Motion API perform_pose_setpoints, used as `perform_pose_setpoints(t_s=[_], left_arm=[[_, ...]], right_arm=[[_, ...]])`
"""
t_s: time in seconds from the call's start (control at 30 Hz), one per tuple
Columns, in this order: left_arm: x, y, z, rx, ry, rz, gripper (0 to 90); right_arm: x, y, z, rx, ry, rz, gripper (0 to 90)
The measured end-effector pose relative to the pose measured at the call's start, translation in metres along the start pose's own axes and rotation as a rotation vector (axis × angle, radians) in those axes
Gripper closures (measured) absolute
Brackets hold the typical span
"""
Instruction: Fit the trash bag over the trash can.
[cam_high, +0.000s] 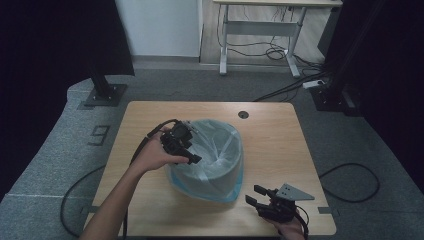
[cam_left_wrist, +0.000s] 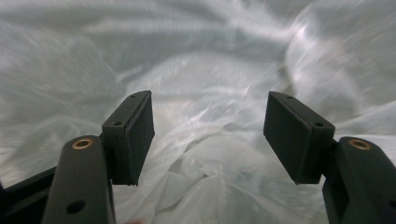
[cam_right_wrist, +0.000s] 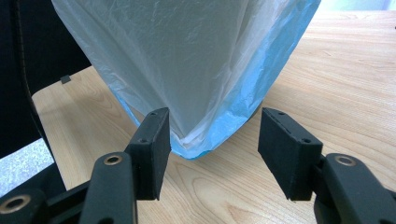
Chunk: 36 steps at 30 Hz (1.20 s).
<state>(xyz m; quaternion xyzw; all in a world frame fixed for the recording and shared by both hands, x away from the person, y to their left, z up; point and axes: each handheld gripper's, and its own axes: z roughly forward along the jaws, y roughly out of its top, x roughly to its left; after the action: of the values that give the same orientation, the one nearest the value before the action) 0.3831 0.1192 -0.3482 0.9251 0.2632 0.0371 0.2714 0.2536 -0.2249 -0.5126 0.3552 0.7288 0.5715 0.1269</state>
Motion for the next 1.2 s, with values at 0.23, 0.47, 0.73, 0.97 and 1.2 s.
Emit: perform_pose_setpoints(t_s=[0.23, 0.47, 0.73, 0.97, 1.2], left_arm=[[-0.002, -0.012, -0.020, -0.121, 0.001, -0.009, 32.6], [-0.004, -0.041, -0.034, -0.218, 0.003, -0.023, 32.4], [-0.002, -0.073, -0.043, -0.315, 0.006, -0.074, 32.1], [-0.003, -0.092, -0.050, -0.379, -0.003, -0.077, 31.8], [-0.007, -0.114, -0.051, -0.410, 0.013, -0.085, 32.0]], right_arm=[[0.001, 0.001, 0.000, 0.003, 0.001, -0.008, 42.8], [0.001, 0.000, 0.001, 0.007, -0.005, -0.013, 42.6], [-0.002, -0.002, 0.000, 0.021, -0.028, -0.022, 42.6], [-0.005, -0.004, 0.002, 0.040, -0.034, -0.016, 42.0], [-0.006, -0.005, 0.001, 0.049, -0.031, -0.012, 41.8]])
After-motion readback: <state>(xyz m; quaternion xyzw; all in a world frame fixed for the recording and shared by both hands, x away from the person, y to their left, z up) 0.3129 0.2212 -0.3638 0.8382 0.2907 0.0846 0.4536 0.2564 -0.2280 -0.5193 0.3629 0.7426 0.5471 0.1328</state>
